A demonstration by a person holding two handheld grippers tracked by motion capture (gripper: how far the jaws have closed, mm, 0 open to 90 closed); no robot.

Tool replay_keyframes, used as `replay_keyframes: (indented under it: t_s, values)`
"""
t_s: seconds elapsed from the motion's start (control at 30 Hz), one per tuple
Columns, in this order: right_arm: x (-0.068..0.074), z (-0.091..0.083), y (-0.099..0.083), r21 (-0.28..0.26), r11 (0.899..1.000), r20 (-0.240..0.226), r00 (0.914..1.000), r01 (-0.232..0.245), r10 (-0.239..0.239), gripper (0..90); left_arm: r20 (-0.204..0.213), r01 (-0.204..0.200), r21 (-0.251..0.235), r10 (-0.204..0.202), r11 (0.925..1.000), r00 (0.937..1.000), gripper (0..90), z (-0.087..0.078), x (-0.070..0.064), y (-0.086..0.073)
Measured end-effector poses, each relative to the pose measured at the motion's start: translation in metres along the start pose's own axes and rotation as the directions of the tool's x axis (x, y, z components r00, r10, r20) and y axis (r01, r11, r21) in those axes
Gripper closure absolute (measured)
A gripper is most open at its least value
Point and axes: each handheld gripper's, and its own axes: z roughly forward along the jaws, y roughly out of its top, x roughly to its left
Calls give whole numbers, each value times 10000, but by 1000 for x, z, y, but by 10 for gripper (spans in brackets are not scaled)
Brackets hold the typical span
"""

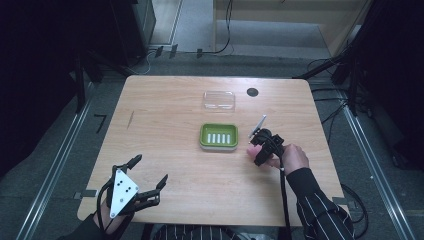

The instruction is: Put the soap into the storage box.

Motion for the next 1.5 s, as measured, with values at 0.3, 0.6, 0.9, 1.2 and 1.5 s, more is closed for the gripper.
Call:
replay_keyframes:
  t_s: [0.3, 0.6, 0.9, 1.2, 1.5]
  values:
    - [2, -8, 2, -348, 9989, 106, 9995, 314, -310, 389, 18, 13, 7, -13, 10000, 10000, 133, 0, 0, 0]
    - [5, -17, 15, -809, 9945, 334, 9974, 670, -645, 389, 33, -11, 24, 11, 10000, 10000, 132, 1, 0, 0]
    - [7, -22, 22, -939, 9901, 507, 9937, 1042, -998, 389, 34, -8, 35, 8, 10000, 10000, 133, 1, 0, 0]
    - [10, -27, 29, -1232, 9843, 655, 9907, 1267, -1193, 389, 19, 23, 21, -23, 10000, 10000, 133, 1, 0, 0]
    - [12, -31, 36, -1527, 9774, 798, 9876, 1460, -1351, 389, 28, 8, 21, -8, 10000, 10000, 133, 1, 0, 0]
